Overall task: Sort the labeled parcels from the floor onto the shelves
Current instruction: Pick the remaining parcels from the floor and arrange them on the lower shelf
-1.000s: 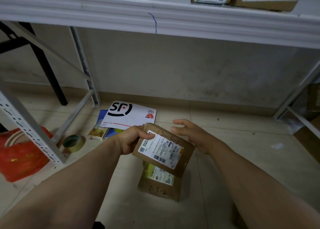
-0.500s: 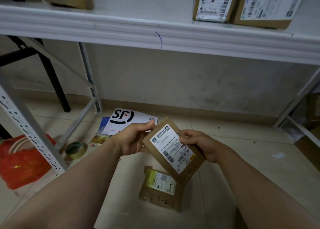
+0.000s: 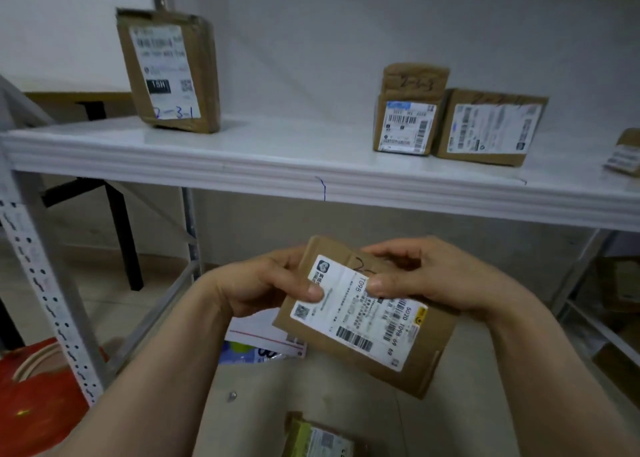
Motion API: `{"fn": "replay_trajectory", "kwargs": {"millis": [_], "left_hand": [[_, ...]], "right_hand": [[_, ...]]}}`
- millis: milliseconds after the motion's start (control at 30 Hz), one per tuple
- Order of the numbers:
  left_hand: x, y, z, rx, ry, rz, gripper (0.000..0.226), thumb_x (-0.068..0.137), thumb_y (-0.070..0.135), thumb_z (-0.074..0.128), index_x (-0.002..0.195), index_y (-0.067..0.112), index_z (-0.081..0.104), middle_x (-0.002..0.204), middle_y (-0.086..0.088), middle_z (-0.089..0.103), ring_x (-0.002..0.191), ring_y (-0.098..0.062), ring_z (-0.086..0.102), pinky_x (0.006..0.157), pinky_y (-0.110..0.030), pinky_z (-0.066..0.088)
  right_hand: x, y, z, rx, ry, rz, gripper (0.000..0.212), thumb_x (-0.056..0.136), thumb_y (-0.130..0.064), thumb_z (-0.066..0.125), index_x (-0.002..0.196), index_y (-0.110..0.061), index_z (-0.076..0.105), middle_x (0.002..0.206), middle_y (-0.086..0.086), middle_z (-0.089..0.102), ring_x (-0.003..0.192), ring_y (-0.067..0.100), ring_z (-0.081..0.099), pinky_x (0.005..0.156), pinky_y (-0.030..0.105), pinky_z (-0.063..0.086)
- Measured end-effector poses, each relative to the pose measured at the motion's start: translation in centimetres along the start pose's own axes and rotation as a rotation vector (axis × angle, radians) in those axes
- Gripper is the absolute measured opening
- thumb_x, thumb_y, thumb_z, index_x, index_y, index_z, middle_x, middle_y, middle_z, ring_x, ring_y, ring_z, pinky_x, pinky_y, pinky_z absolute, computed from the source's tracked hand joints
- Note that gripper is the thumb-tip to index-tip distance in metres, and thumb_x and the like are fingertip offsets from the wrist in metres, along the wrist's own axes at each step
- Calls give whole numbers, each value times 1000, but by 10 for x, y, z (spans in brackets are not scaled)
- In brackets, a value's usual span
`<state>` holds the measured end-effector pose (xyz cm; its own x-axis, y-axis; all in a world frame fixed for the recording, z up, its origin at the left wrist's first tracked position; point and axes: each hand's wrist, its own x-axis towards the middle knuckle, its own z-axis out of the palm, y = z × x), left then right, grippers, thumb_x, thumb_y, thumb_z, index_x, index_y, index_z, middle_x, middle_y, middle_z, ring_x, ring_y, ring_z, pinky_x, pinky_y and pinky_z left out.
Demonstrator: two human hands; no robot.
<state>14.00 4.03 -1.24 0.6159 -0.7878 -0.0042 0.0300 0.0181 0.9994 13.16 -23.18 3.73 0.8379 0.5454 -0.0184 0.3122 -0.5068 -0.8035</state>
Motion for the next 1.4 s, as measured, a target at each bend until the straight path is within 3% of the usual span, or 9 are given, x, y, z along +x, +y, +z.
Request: {"fn": "replay_trajectory", "kwargs": {"millis": [167, 300, 400, 533, 700, 833, 1033, 1233, 1400], "left_hand": [[-17, 49, 16, 19, 204, 323, 46, 85, 9, 60, 128, 3, 46, 115, -28, 64, 98, -39, 67, 81, -44, 59], [-18, 60, 26, 54, 603, 473, 76, 69, 26, 74, 137, 17, 40, 123, -24, 64, 110, -46, 62, 92, -55, 51], [-8, 61, 37, 12, 702, 525, 77, 69, 24, 76, 137, 20, 38, 116, -17, 70, 106, -39, 67, 85, -45, 57], [2, 61, 45, 24, 774, 531, 57, 86, 25, 71, 135, 22, 43, 114, -9, 71, 101, -28, 71, 77, -31, 59], [15, 65, 59, 253, 792, 557, 59, 84, 39, 62, 140, 39, 44, 119, 7, 68, 104, -10, 68, 74, -15, 55], [38, 73, 73, 385, 827, 602, 68, 85, 44, 60, 146, 51, 31, 136, 5, 53, 120, -16, 59, 85, -29, 58], [93, 99, 84, 645, 905, 627, 64, 92, 47, 49, 147, 56, 18, 136, 21, 42, 130, -17, 46, 101, -49, 48], [149, 113, 104, 696, 916, 668, 74, 87, 63, 50, 151, 48, 15, 149, 20, 32, 138, -11, 36, 105, -49, 45], [204, 131, 119, 734, 786, 639, 77, 93, 37, 61, 142, 59, 5, 149, 17, 40, 131, -2, 45, 106, -38, 46]], "right_hand": [[-17, -30, -16, 17, 436, -316, 63, 66, -63, 80, 124, -53, 60, 117, -23, 67, 105, 5, 68, 85, 31, 58], [-17, -29, -16, 304, 471, -389, 83, 74, -42, 81, 144, -43, 36, 121, -9, 69, 108, 17, 71, 84, 40, 62], [-15, -30, -12, 344, 479, -399, 84, 75, -44, 80, 144, -47, 32, 120, -3, 72, 105, 20, 72, 82, 34, 61], [-14, -25, -14, 425, 600, -421, 75, 78, -37, 77, 143, -39, 40, 116, -2, 74, 102, 20, 73, 77, 30, 61], [-14, -14, -21, 458, 780, -468, 59, 79, -37, 76, 134, -36, 54, 117, -3, 73, 105, 15, 72, 78, 22, 59], [-17, -9, -29, 374, 872, -478, 51, 89, -40, 66, 137, -44, 52, 117, -13, 72, 106, 2, 68, 77, 11, 54], [-21, 6, -56, 308, 1021, -415, 54, 91, -43, 60, 140, -51, 41, 122, -21, 63, 110, -8, 61, 81, 18, 53], [-36, 24, -115, 331, 1167, -320, 40, 96, -33, 59, 118, -60, 40, 110, -22, 70, 100, -5, 67, 81, 25, 55], [-54, 34, -177, 219, 1310, -220, 38, 97, -35, 57, 129, -50, 44, 126, -9, 57, 111, 11, 61, 93, 44, 55]]}}
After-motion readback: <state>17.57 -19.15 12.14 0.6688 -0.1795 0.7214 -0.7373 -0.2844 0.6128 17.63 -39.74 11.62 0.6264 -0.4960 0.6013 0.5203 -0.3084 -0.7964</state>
